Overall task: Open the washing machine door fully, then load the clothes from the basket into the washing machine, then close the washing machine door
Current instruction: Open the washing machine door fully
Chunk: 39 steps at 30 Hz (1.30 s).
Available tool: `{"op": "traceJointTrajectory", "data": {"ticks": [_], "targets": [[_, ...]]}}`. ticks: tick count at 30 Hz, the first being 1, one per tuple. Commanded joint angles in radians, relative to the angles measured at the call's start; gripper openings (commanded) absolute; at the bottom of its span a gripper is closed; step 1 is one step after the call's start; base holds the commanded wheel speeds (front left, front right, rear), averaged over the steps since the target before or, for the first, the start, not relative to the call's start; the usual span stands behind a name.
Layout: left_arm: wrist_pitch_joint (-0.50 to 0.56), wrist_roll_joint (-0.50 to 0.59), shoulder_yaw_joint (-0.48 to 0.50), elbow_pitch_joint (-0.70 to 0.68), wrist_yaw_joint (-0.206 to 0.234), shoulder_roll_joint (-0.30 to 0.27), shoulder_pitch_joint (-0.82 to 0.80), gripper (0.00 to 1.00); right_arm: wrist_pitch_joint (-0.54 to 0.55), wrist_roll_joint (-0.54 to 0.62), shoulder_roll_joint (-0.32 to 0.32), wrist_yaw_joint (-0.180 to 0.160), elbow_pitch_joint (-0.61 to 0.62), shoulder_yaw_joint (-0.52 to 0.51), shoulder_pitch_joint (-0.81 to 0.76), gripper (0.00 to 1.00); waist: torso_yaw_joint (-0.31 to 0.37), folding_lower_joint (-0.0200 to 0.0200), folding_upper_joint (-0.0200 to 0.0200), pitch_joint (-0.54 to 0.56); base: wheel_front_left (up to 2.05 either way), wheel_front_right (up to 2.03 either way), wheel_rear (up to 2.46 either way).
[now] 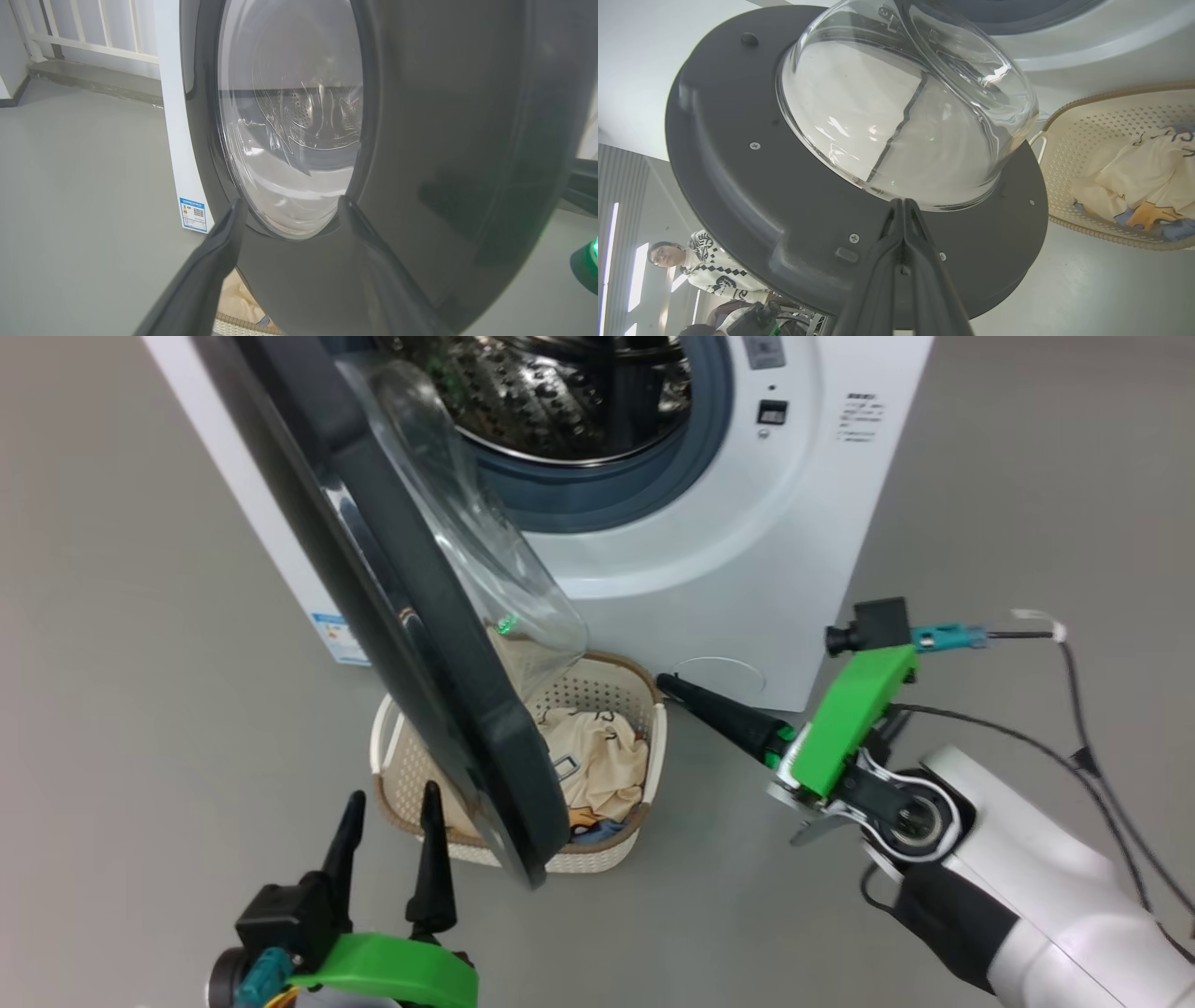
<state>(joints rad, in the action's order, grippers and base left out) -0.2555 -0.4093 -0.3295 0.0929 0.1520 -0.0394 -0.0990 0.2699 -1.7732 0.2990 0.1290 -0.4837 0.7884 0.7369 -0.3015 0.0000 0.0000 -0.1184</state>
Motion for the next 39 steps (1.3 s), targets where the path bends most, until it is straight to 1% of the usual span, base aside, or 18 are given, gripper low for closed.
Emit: {"op": "traceJointTrajectory", "data": {"ticks": [1,6,10,13,16,18,19,23,26,27,28,31,34,35,36,37,38,39], "targets": [[-0.006,0.010,0.042,-0.017,-0.007,-0.011,-0.006,1.00,-0.029,0.038,0.007,0.002,0.043,0.005,-0.020,0.00,0.033,0.0000,0.0000,0.025,0.00,0.00,0.00],[-0.006,0.007,0.088,-0.016,-0.011,-0.011,0.011,1.00,-0.216,0.221,0.107,0.002,0.131,0.031,-0.081,0.00,0.084,0.0000,0.0000,0.056,0.00,0.00,0.00],[-0.006,0.012,0.115,-0.018,-0.015,-0.011,0.032,1.00,-0.373,0.402,0.169,0.002,0.124,0.031,-0.127,0.00,0.118,0.0000,0.0000,0.080,0.00,0.00,0.00],[-0.006,0.017,0.133,-0.019,-0.017,-0.011,0.049,1.00,-0.463,0.507,0.178,0.002,0.094,-0.005,-0.170,0.00,0.139,0.0000,0.0000,0.098,0.00,0.00,0.00],[-0.006,0.020,0.147,-0.022,-0.019,-0.011,0.063,1.00,-0.508,0.609,0.171,0.002,0.068,-0.076,-0.223,0.00,0.157,0.0000,0.0000,0.112,0.00,0.00,0.00],[-0.006,0.023,0.156,-0.026,-0.021,-0.011,0.073,1.00,-0.521,0.702,0.161,0.002,0.062,-0.130,-0.261,0.00,0.170,0.0000,0.0000,0.119,0.00,0.00,0.00],[-0.006,0.027,0.167,-0.029,-0.024,-0.011,0.082,1.00,-0.527,0.795,0.135,0.002,0.062,-0.200,-0.301,0.00,0.185,0.0000,0.0000,0.124,0.00,0.00,0.00],[-0.006,0.030,0.184,-0.028,-0.033,-0.011,0.101,1.00,-0.530,0.995,0.063,0.002,0.088,-0.341,-0.387,0.00,0.208,0.0000,0.0000,0.138,0.00,0.00,0.00],[-0.006,0.031,0.184,-0.023,-0.038,-0.011,0.109,1.00,-0.523,1.122,-0.004,0.002,0.127,-0.462,-0.461,0.00,0.215,0.0000,0.0000,0.146,0.00,0.00,0.00],[-0.006,0.031,0.184,-0.023,-0.038,-0.011,0.109,1.00,-0.523,1.122,-0.004,0.002,0.127,-0.462,-0.461,0.00,0.215,0.0000,0.0000,0.146,0.00,0.00,0.00],[-0.006,0.030,0.184,-0.023,-0.038,-0.011,0.111,1.00,-0.515,1.168,-0.026,0.002,0.139,-0.513,-0.488,0.00,0.216,0.0000,0.0000,0.149,0.00,0.00,0.00],[-0.006,0.026,0.181,-0.022,-0.037,-0.011,0.115,1.00,-0.486,1.297,-0.109,0.002,0.214,-0.652,-0.568,0.00,0.218,0.0000,0.0000,0.156,0.00,0.00,0.00],[-0.006,0.025,0.177,-0.020,-0.036,-0.011,0.116,1.00,-0.452,1.411,-0.184,0.002,0.325,-0.751,-0.644,0.00,0.219,0.0000,0.0000,0.160,0.00,0.00,0.00],[-0.006,0.025,0.175,-0.020,-0.036,-0.011,0.116,1.00,-0.442,1.440,-0.201,0.002,0.361,-0.776,-0.667,0.13,0.219,0.0000,0.0000,0.160,0.00,0.00,0.00],[-0.006,0.026,0.174,-0.019,-0.037,-0.011,0.117,1.00,-0.432,1.464,-0.216,0.002,0.395,-0.798,-0.688,0.36,0.219,0.0000,0.0000,0.161,0.00,0.00,0.00],[-0.006,0.027,0.173,-0.019,-0.038,-0.011,0.117,1.00,-0.423,1.482,-0.227,0.002,0.425,-0.813,-0.708,0.66,0.219,0.0000,0.0000,0.161,0.00,0.00,0.00],[-0.006,0.028,0.173,-0.019,-0.039,-0.011,0.118,1.00,-0.415,1.501,-0.235,0.002,0.452,-0.824,-0.725,1.00,0.219,0.0000,0.0000,0.161,0.00,0.00,0.00],[-0.006,0.029,0.174,-0.019,-0.039,-0.011,0.118,1.00,-0.407,1.519,-0.239,0.002,0.473,-0.828,-0.741,1.00,0.219,0.0000,0.0000,0.161,0.00,0.00,0.00]]}}
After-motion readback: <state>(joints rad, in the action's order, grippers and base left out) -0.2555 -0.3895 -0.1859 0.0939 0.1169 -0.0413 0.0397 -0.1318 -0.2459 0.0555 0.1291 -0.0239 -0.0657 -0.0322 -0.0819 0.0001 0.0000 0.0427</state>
